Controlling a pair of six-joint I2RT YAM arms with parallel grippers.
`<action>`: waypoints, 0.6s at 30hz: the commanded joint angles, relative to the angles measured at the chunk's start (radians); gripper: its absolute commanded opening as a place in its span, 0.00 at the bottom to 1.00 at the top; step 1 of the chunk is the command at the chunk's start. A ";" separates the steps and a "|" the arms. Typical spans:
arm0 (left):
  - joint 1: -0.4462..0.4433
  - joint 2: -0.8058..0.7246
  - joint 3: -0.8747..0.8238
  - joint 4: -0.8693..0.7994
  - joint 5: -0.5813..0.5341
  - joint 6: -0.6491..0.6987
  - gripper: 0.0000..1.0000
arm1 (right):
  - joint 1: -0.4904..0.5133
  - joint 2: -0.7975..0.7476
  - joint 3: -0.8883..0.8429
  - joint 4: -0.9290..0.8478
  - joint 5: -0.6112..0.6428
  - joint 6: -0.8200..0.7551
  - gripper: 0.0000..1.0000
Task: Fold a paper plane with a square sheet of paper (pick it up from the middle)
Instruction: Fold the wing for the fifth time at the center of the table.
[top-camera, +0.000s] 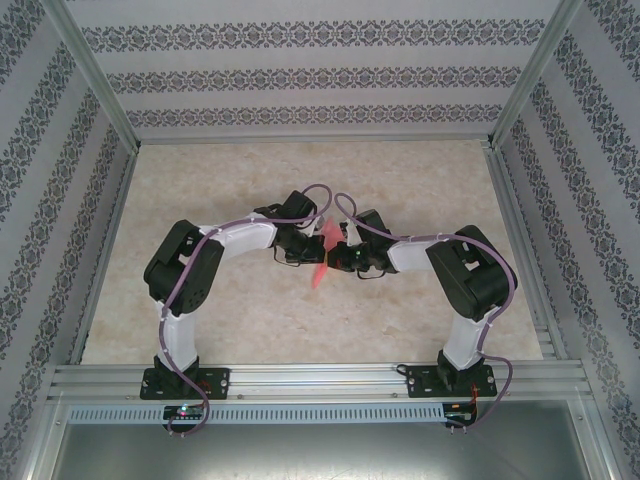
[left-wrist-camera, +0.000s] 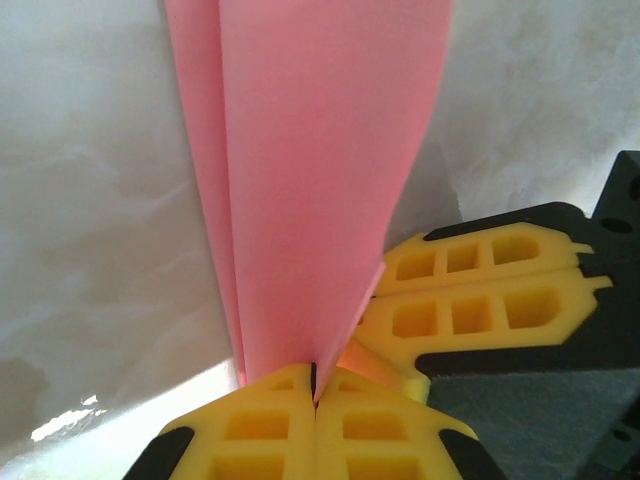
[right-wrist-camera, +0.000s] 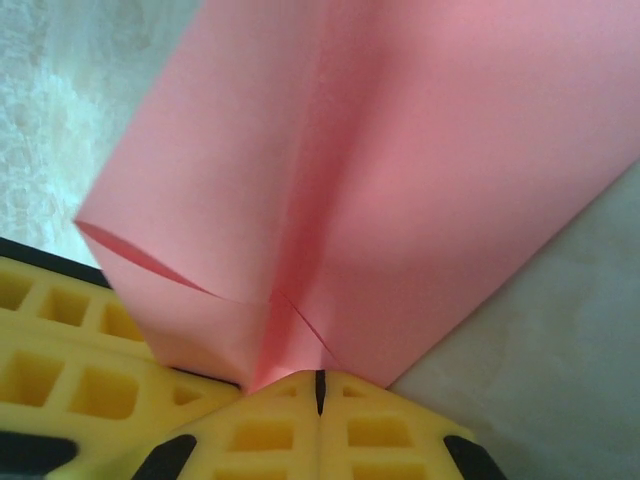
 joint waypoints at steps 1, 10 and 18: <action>-0.022 0.025 0.008 0.016 0.022 -0.016 0.05 | -0.017 0.004 -0.039 -0.049 0.026 0.015 0.00; -0.022 0.052 -0.003 0.075 0.017 -0.064 0.06 | -0.023 0.007 -0.064 0.021 -0.004 0.051 0.00; -0.015 0.066 -0.032 0.088 -0.008 -0.067 0.06 | -0.041 -0.024 -0.088 0.084 -0.039 0.098 0.00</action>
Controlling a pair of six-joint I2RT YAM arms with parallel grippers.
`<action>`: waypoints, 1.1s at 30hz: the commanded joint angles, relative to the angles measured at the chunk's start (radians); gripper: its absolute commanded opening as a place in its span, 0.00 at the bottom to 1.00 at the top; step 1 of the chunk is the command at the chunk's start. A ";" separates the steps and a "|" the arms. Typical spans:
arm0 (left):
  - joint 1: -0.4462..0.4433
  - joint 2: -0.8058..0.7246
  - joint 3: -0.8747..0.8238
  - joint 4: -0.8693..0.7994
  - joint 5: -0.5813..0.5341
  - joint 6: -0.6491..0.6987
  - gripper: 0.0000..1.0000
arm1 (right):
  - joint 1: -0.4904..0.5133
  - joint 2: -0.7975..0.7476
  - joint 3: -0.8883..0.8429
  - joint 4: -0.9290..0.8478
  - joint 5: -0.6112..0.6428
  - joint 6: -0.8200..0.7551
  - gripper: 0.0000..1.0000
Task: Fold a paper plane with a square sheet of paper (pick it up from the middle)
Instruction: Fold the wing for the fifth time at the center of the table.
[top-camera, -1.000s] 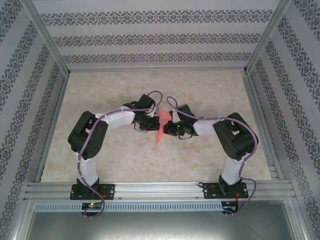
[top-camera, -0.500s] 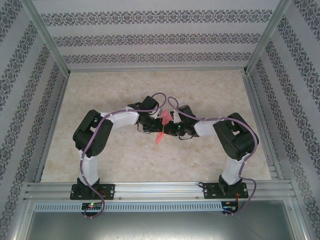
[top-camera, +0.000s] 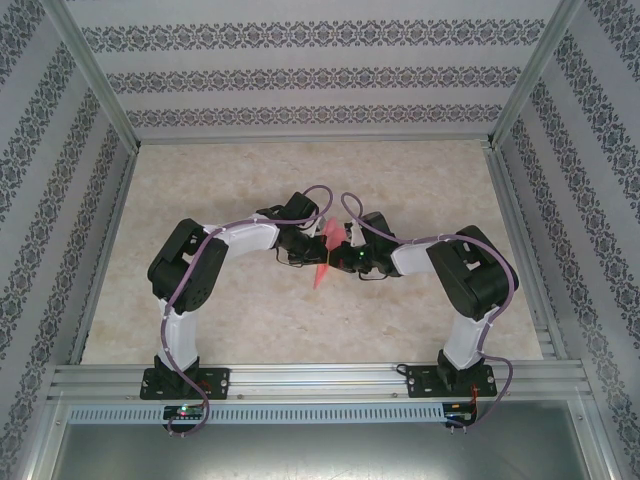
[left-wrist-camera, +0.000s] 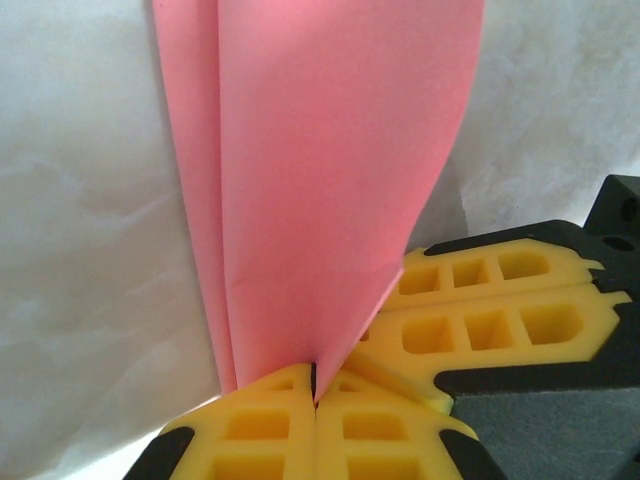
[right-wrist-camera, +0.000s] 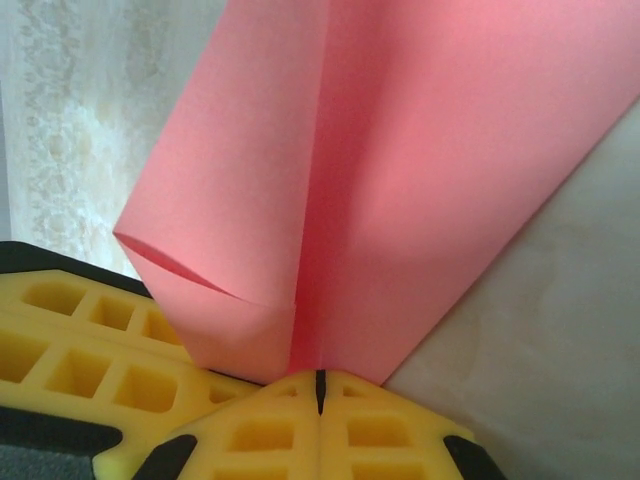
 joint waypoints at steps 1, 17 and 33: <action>-0.009 0.046 -0.031 0.044 -0.027 -0.014 0.06 | -0.019 -0.028 -0.036 -0.020 -0.003 0.012 0.00; -0.002 0.071 -0.027 0.049 -0.024 -0.003 0.09 | -0.054 -0.091 -0.045 0.002 -0.030 0.049 0.00; -0.002 0.037 -0.065 0.123 0.021 0.054 0.29 | -0.105 -0.026 0.004 0.082 -0.077 0.097 0.10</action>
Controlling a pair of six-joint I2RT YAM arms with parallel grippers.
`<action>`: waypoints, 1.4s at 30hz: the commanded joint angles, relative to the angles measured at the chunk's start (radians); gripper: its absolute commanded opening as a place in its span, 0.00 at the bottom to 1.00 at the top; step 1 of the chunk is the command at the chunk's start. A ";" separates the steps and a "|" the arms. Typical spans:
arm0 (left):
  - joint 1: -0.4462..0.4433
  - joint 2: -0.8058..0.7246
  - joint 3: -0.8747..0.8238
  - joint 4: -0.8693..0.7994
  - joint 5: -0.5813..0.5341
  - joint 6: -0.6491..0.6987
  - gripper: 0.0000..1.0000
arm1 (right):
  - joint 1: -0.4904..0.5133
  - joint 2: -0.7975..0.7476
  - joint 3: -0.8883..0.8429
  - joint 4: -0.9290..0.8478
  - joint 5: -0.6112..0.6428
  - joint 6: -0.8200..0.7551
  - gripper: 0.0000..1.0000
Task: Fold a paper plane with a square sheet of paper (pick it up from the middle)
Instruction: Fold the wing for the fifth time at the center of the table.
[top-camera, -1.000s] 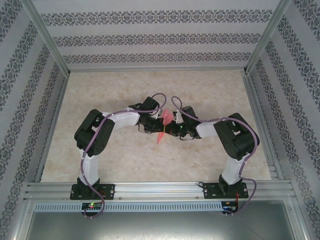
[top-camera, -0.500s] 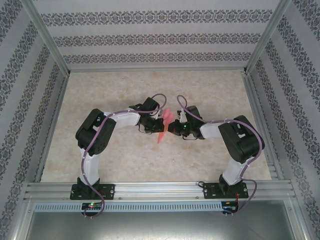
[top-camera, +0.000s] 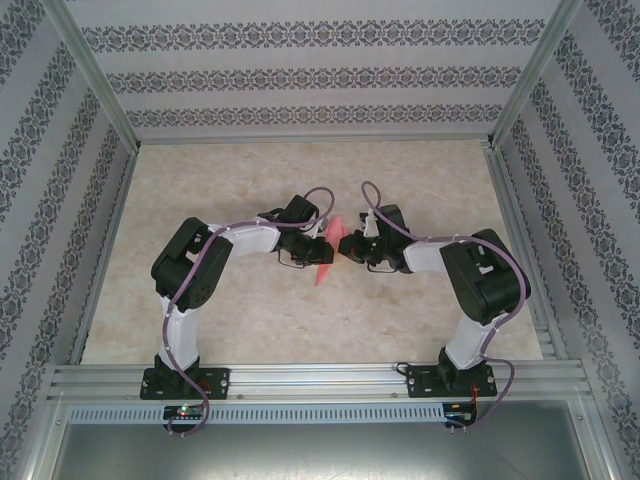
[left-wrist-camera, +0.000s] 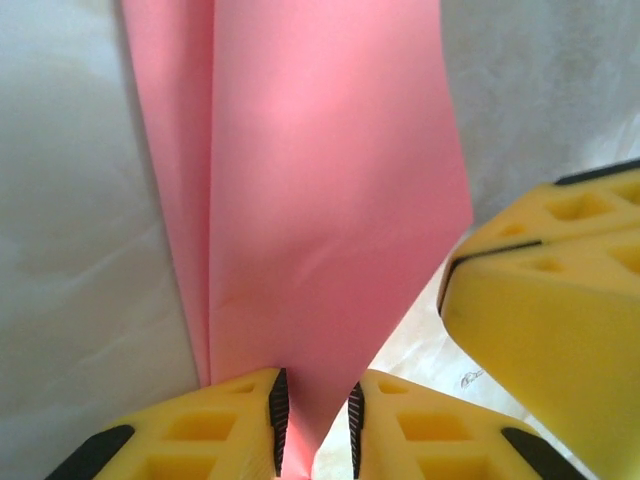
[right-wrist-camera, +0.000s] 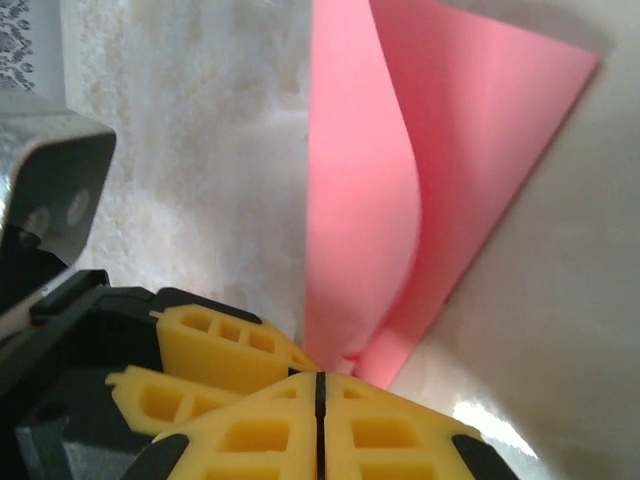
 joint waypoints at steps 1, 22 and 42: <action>-0.004 0.011 -0.038 0.022 -0.011 0.039 0.30 | -0.014 0.032 0.022 0.037 -0.031 0.016 0.10; 0.002 -0.013 -0.092 0.067 -0.003 0.080 0.18 | -0.036 0.029 0.031 -0.035 -0.031 -0.034 0.17; 0.009 -0.023 -0.100 0.057 -0.018 0.101 0.16 | 0.015 -0.023 0.024 -0.185 0.013 -0.039 0.28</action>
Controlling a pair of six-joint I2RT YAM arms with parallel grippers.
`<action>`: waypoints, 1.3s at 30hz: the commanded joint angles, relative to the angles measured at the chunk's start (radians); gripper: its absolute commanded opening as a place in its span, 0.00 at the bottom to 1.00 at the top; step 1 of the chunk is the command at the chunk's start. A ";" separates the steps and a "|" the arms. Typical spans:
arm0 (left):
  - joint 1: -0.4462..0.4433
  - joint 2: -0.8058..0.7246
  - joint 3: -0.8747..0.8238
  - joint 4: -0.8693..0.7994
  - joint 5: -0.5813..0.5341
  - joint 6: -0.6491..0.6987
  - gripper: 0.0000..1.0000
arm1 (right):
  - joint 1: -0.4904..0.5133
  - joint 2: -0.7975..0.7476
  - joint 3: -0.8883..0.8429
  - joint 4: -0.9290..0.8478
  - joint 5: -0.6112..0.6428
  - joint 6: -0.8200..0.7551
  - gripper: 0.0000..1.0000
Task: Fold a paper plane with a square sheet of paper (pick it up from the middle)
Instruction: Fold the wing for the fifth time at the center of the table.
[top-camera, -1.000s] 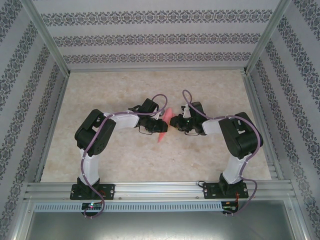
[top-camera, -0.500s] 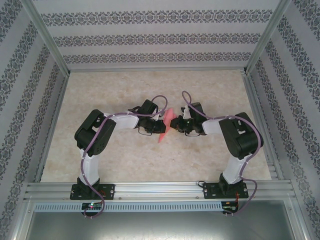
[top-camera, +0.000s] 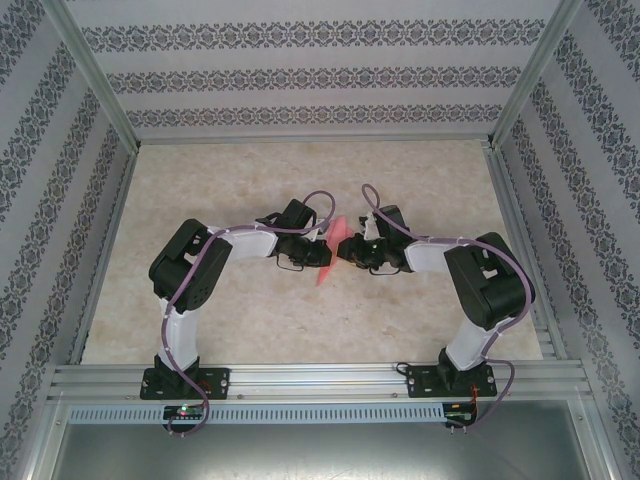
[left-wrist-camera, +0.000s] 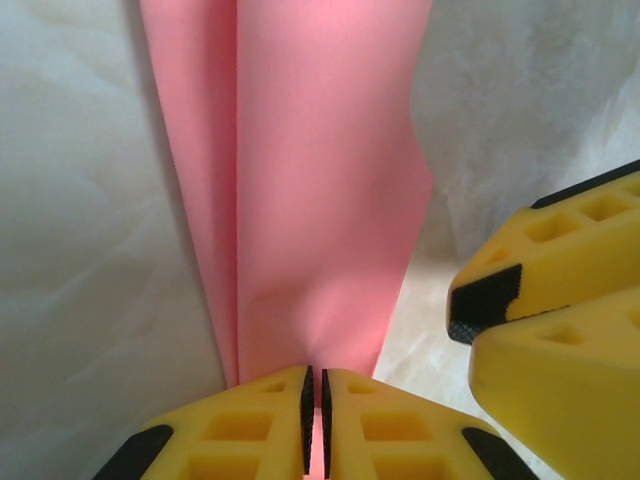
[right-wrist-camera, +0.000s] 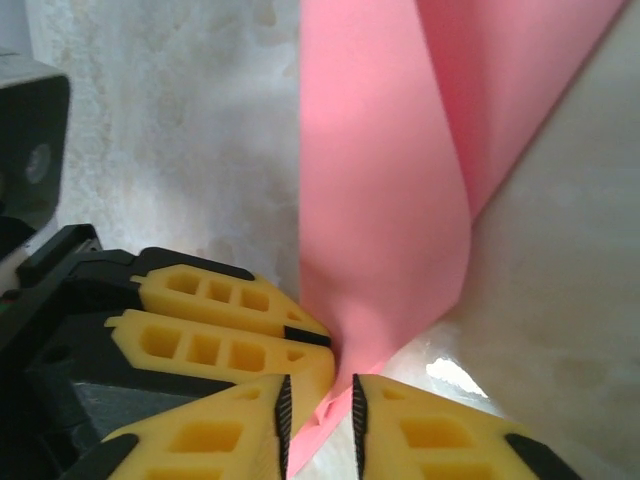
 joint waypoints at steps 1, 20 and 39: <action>0.008 -0.005 -0.034 -0.039 -0.027 0.032 0.16 | 0.006 0.024 0.020 -0.029 0.025 -0.009 0.28; 0.014 -0.013 -0.043 -0.036 -0.025 0.042 0.17 | 0.005 0.036 0.066 -0.105 0.063 -0.026 0.31; 0.014 -0.025 -0.060 -0.018 -0.008 0.044 0.18 | -0.016 0.105 0.136 -0.117 0.047 -0.025 0.31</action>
